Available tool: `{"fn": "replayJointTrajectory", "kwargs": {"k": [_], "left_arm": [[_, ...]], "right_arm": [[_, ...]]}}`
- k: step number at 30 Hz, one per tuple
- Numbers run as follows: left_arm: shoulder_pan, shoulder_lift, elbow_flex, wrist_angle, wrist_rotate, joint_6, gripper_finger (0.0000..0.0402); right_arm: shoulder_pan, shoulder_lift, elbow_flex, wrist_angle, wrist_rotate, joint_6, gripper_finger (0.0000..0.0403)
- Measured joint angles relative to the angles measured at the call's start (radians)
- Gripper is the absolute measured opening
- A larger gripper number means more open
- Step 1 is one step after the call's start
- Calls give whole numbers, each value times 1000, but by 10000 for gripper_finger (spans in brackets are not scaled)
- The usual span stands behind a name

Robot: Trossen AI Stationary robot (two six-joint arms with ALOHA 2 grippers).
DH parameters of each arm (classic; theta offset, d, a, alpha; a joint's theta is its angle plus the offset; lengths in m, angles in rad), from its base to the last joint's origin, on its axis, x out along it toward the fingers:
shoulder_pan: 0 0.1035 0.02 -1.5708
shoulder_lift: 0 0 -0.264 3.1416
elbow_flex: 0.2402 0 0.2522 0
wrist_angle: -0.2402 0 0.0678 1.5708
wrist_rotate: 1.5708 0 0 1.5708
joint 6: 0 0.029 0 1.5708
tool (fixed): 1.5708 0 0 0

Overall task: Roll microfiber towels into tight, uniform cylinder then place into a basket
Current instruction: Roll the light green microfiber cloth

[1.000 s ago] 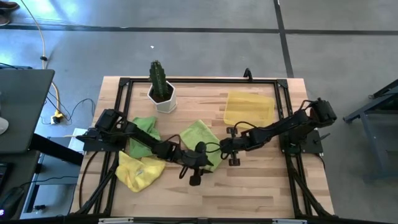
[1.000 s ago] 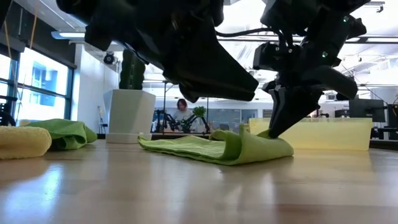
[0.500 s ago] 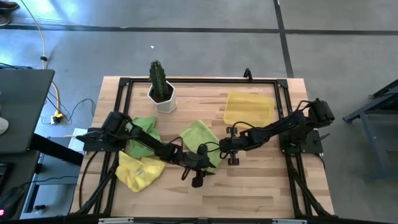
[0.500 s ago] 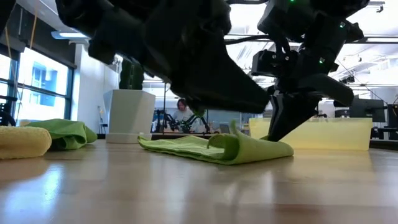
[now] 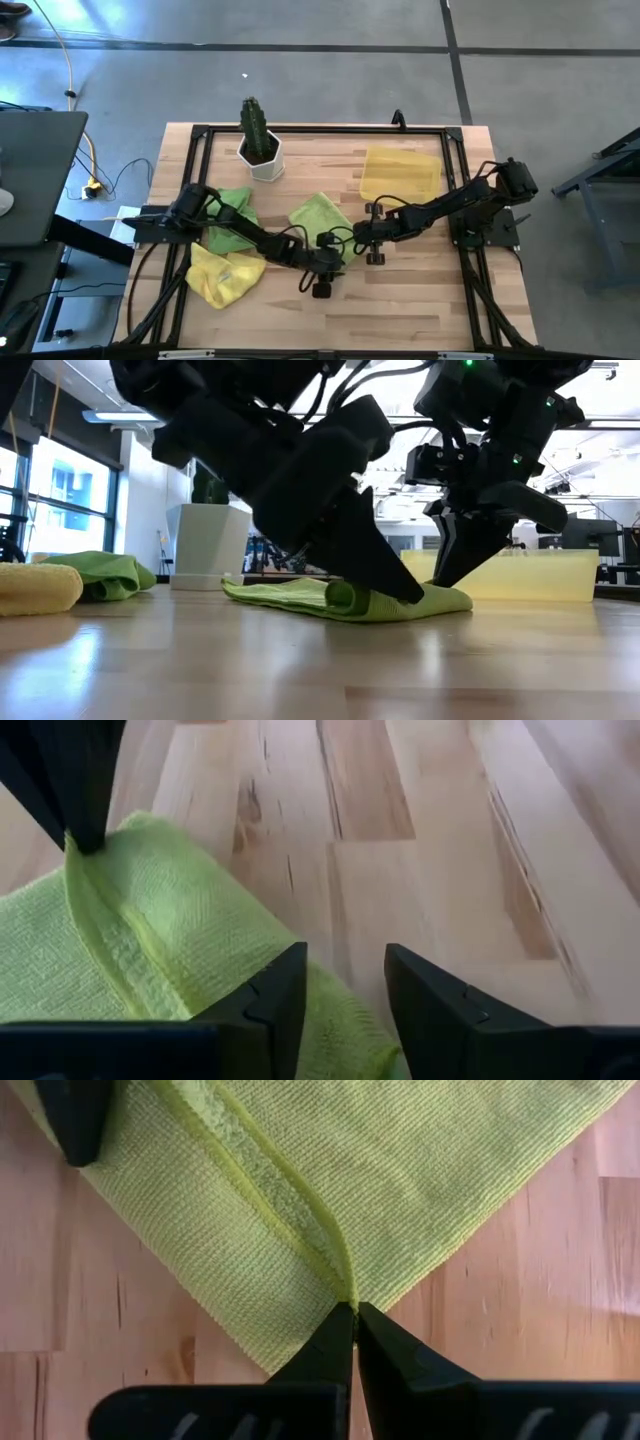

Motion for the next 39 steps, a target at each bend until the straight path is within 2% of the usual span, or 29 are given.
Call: {"fn": "replayJointTrajectory", "kwargs": {"k": [5,12,21,26,32,35,39], "left_arm": [[-4,0,35,-9,-8,26,116],[2,-2,64,-189,-54,-3,115],[-11,-2,80,-194,-73,-53,115],[-11,-2,127,-220,-79,-24,115],[-5,-2,156,-365,-180,-46,115],[-2,-2,157,-408,-167,-105,115],[-7,-2,157,-434,-72,-179,115]], "right_arm": [[0,0,0,-6,-1,0,0],[0,0,0,-10,-1,0,0],[0,0,0,-15,-5,0,0],[0,0,0,-16,-5,0,0],[1,-1,0,-17,-8,0,0],[1,-1,0,-17,-9,0,0],[2,-1,0,-17,-9,0,0]]}}
